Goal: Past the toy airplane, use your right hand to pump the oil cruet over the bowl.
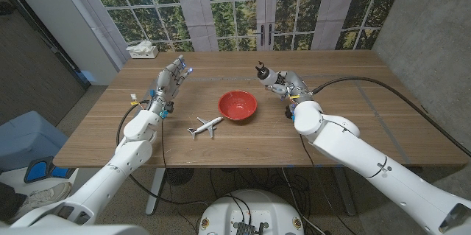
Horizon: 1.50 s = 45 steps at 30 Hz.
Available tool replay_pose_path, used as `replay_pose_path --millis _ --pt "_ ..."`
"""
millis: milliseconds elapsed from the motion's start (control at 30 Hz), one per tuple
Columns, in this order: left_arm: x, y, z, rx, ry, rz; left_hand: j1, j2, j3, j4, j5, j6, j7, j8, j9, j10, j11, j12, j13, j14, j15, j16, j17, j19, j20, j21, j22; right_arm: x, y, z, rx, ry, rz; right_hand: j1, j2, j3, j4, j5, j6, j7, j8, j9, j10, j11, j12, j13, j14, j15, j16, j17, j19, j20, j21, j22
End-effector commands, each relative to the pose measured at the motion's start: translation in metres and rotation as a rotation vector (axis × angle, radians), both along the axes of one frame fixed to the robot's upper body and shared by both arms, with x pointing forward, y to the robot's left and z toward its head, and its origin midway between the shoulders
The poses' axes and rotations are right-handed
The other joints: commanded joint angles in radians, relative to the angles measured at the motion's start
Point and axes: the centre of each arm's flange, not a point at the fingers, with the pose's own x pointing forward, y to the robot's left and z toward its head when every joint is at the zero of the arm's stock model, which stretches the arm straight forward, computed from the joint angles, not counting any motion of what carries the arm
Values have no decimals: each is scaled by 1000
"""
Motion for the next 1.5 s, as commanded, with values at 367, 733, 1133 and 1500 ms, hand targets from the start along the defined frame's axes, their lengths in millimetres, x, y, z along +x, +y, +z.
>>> replay_pose_path --millis 367,733,1133,1500 --pt "1 1 0 -2 -6 -3 -12 48 3 -5 4 1 -4 3 2 -5 -6 9 4 -3 -64 -4 1 12 -27 -7 3 -5 34 10 -247 -44 -146 66 106 58 42 7 10 -6 -4 4 175 0 0 325 -11 -2 11 1 -9 -80 0 -2" --pt "0 -1 -1 -5 -6 -1 -12 49 3 -5 4 1 -3 3 2 -5 -6 9 4 -3 -65 -3 1 14 -27 -10 3 -6 45 12 -315 -50 -248 64 105 59 44 6 7 -11 -8 4 181 -3 -3 330 -14 -2 14 0 -11 -80 0 -5" --pt "-1 -2 -2 -7 -9 -3 -13 49 2 -5 4 1 -4 3 2 -4 -5 10 4 -2 -65 -3 2 15 -27 -14 3 -7 50 13 -428 -111 -326 61 107 63 45 6 15 -11 -9 5 187 -5 -9 333 -17 -2 17 0 -14 -81 -1 -9" --pt "-5 -3 -4 -7 -8 -1 -15 48 2 -5 4 0 -5 3 2 -4 -6 10 4 -2 -65 -3 2 16 -26 -18 3 -8 56 14 -528 -136 -378 61 108 66 45 6 21 -15 -10 6 193 -8 -12 336 -20 -2 19 -1 -16 -81 -1 -11"
